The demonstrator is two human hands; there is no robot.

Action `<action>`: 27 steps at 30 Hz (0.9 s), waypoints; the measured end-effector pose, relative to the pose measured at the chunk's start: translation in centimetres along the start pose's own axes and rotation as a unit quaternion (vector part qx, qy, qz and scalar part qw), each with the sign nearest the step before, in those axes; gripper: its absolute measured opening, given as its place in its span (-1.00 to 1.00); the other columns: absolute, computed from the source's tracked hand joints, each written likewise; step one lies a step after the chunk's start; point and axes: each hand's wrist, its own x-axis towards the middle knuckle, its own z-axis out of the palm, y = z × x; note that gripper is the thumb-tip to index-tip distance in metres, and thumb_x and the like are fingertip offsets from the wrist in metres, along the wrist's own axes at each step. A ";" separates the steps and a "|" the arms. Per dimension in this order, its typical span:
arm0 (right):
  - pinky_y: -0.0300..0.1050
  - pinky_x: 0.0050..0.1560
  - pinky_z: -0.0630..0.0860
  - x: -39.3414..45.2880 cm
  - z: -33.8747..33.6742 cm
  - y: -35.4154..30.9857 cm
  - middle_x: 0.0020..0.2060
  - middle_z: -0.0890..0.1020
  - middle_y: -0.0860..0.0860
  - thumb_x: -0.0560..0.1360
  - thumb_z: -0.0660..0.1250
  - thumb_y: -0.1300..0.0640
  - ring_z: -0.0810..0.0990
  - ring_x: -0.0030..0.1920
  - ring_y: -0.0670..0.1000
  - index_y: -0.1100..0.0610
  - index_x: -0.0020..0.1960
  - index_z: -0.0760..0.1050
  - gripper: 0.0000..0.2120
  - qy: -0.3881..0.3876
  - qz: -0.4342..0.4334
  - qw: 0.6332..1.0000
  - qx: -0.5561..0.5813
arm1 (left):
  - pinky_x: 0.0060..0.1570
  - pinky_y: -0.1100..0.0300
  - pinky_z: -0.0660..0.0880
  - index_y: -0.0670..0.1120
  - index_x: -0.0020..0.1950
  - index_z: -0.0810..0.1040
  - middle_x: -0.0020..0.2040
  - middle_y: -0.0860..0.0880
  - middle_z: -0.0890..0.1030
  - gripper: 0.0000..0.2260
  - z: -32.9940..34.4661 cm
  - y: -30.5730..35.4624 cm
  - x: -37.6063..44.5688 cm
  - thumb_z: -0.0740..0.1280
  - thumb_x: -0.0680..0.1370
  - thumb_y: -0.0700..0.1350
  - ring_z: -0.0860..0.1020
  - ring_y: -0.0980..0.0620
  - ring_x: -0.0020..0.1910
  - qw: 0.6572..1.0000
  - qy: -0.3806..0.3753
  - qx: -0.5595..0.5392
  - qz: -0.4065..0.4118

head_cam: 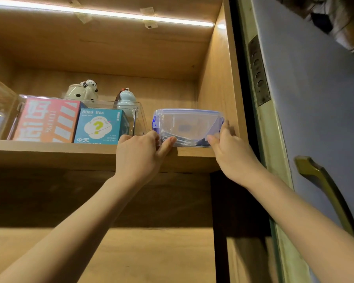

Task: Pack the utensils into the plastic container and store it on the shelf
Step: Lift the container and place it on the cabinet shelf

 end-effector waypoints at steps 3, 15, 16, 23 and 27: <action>0.01 0.31 0.32 -0.4 -0.1 -0.3 0.43 0.27 0.25 0.65 -0.07 -0.01 0.32 0.38 0.17 0.20 0.51 -0.22 -0.43 -0.014 0.010 1.000 0.009 | 0.09 0.07 0.35 -0.11 -0.03 0.55 -0.19 -0.08 0.63 -0.53 -0.2 0.3 0.1 0.06 0.53 0.23 0.40 0.03 -0.26 1.000 -0.012 0.003 -0.020; -0.03 0.14 0.43 -1.9 -1.9 -0.6 0.31 0.40 0.18 0.63 0.03 0.01 0.45 0.20 0.11 0.11 0.53 -0.11 -0.45 -0.076 0.005 0.996 -0.048 | 0.09 -0.02 0.53 -0.11 0.28 0.45 0.10 -0.15 0.65 -0.60 -3.5 0.2 0.8 0.16 0.57 0.12 0.59 -0.10 0.07 0.979 -0.183 -0.074 -0.053; -0.02 0.14 0.44 -1.9 -2.4 -0.7 0.31 0.41 0.16 0.62 0.07 0.00 0.47 0.19 0.11 0.10 0.52 -0.07 -0.45 -0.095 0.008 0.994 -0.048 | 0.12 -0.02 0.52 -0.10 0.31 0.43 0.13 -0.16 0.64 -0.60 -4.1 0.2 0.8 0.18 0.57 0.10 0.58 -0.11 0.10 0.976 -0.195 -0.080 -0.054; -0.39 -0.20 0.40 -4.0 -7.9 -2.8 0.16 0.53 -0.02 0.58 0.23 0.15 0.50 0.19 0.02 0.02 0.44 0.25 -0.56 -0.071 -0.022 0.990 0.122 | 0.03 0.18 0.48 -0.11 0.28 0.49 0.21 -0.11 0.60 -0.70 -10.2 -0.3 0.9 0.27 0.56 -0.08 0.57 -0.04 0.10 0.960 -0.246 -0.122 -0.050; -0.31 -0.07 0.55 -8.7 -13.9 -5.5 0.00 0.67 -0.09 0.51 0.29 0.25 0.60 0.04 -0.14 0.00 0.06 0.58 -0.78 0.064 -0.078 0.904 0.415 | -0.12 0.24 0.39 -0.17 0.17 0.57 0.12 -0.16 0.64 -0.77 -14.6 -0.8 0.1 0.29 0.55 -0.14 0.51 0.06 -0.08 0.978 -0.159 -0.132 -0.034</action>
